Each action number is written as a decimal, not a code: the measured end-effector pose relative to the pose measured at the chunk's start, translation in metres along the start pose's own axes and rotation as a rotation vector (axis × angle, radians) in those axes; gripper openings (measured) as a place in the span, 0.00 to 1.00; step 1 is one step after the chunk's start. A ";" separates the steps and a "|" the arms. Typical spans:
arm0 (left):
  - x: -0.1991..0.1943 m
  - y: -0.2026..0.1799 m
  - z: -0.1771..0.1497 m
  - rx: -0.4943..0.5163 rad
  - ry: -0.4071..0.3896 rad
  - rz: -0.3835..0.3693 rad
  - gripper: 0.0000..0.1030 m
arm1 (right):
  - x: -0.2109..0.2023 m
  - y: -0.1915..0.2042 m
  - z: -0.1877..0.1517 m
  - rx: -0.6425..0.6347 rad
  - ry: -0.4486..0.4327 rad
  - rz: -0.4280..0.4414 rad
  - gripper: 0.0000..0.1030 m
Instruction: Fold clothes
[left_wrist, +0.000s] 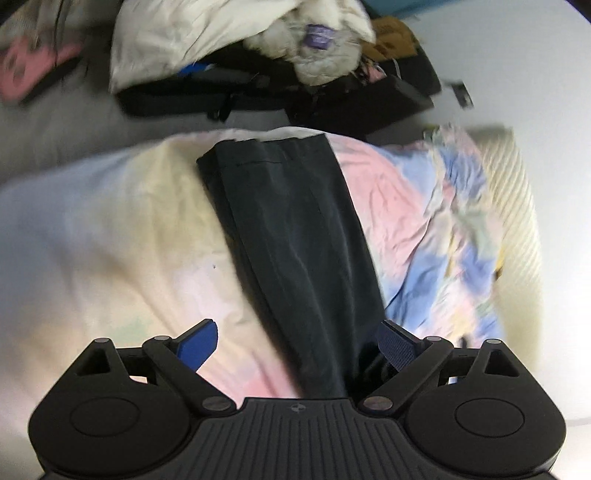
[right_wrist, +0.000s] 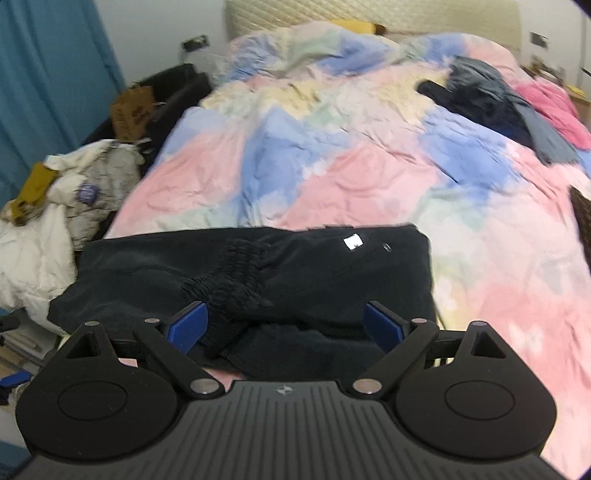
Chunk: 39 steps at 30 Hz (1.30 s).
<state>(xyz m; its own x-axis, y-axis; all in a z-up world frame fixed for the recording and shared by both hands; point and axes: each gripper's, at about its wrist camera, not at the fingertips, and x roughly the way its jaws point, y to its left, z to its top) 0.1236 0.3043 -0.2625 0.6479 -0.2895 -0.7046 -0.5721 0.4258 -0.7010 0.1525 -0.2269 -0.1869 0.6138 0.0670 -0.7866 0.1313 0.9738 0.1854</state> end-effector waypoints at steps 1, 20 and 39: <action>0.006 0.008 0.007 -0.026 0.001 -0.020 0.92 | -0.003 0.002 -0.003 0.006 0.000 -0.025 0.90; 0.133 0.077 0.105 -0.069 -0.016 0.011 0.77 | -0.039 0.043 -0.043 0.070 0.033 -0.226 0.94; 0.126 0.014 0.117 0.200 -0.159 0.019 0.19 | -0.058 0.030 -0.065 0.059 0.002 -0.339 0.96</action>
<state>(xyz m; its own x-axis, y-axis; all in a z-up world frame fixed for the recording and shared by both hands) 0.2556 0.3738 -0.3481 0.7179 -0.1486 -0.6801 -0.4842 0.5953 -0.6412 0.0701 -0.1879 -0.1737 0.5258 -0.2575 -0.8107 0.3725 0.9266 -0.0527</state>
